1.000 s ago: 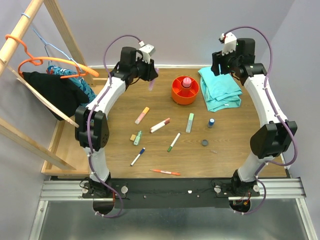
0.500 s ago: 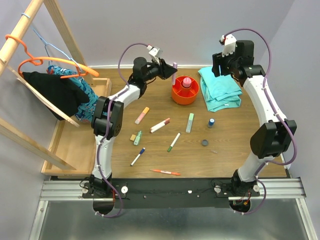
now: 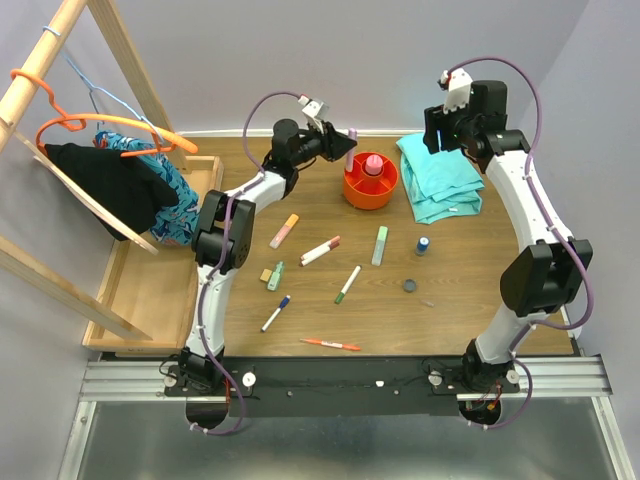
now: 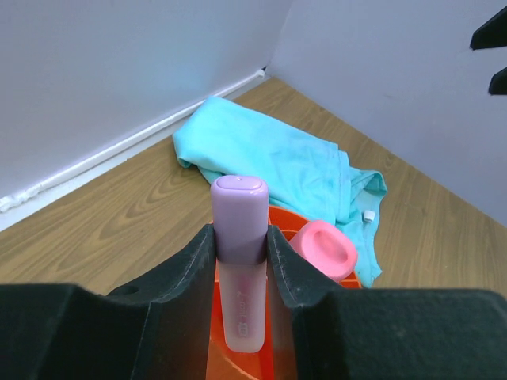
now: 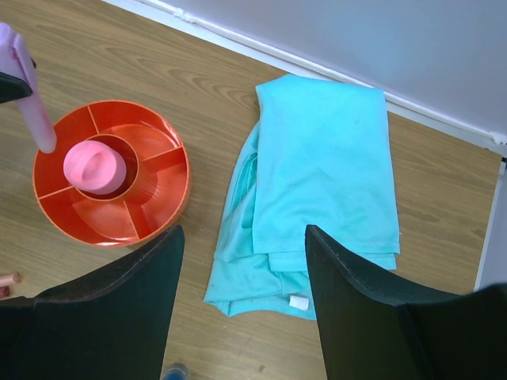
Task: Sort the stationery into containers
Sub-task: Place the pen in the storage box.
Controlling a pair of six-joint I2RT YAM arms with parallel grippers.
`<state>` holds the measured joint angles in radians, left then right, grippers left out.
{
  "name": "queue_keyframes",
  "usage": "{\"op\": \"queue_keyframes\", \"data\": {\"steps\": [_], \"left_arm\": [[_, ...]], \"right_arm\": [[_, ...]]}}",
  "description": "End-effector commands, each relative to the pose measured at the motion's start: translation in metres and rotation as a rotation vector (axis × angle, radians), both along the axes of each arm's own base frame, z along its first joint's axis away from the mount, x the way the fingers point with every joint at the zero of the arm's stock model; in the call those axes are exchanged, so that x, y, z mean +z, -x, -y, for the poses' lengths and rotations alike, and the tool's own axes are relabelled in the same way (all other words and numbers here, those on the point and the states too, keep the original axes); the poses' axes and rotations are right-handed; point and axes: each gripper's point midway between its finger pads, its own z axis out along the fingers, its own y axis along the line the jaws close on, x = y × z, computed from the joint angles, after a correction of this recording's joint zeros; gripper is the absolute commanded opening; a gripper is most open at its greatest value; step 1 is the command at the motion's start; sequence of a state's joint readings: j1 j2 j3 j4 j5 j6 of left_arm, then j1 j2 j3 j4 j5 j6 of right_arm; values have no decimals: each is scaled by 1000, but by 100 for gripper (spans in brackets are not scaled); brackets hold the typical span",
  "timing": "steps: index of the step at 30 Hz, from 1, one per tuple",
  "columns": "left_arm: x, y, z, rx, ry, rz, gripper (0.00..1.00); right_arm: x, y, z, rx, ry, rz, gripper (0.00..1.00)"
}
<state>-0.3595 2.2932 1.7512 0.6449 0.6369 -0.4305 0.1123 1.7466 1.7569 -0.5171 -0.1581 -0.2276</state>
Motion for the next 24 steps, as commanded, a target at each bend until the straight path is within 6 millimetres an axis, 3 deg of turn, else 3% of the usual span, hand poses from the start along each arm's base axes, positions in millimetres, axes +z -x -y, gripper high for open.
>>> {"op": "queue_keyframes", "data": {"steps": [1, 5, 9, 12, 13, 15, 16, 18, 19, 20, 21, 22, 23, 24], "left_arm": [[-5, -9, 10, 15, -15, 34, 21], [-10, -8, 11, 15, -24, 28, 22], [-14, -3, 5, 28, -24, 6, 42], [-2, 4, 2, 32, -20, 8, 49], [12, 8, 0, 33, -19, 29, 50], [14, 13, -3, 35, -33, 12, 55], [27, 18, -6, 36, -37, 35, 57], [26, 25, -12, 33, -60, 10, 59], [47, 33, -18, 40, -57, 34, 59], [51, 37, -25, 48, -77, 44, 59], [33, 46, -32, 52, -122, -18, 59], [57, 59, -41, 60, -136, 16, 61], [54, 65, -50, 69, -208, 58, 61], [26, 78, -62, 70, -292, -40, 62]], "right_arm": [[-8, -5, -1, -7, -7, -10, 70], [-15, -1, -2, -2, -11, -28, 70], [-17, 1, -3, 5, -14, -31, 70], [-15, 1, -4, 9, -17, -25, 71], [-14, 1, -5, 16, -18, -24, 71], [-14, 1, -6, 24, -20, -22, 71], [-14, 2, -8, 32, -23, -22, 71], [-14, 2, -8, 39, -22, -19, 71], [-13, 2, -9, 39, -24, -15, 71], [-12, 3, -9, 43, -26, -14, 71], [-11, 3, -9, 45, -28, -9, 71], [-8, 5, -11, 55, -32, -4, 71], [-10, 6, -11, 57, -31, -6, 71], [-10, 6, -11, 56, -32, -7, 71]]}}
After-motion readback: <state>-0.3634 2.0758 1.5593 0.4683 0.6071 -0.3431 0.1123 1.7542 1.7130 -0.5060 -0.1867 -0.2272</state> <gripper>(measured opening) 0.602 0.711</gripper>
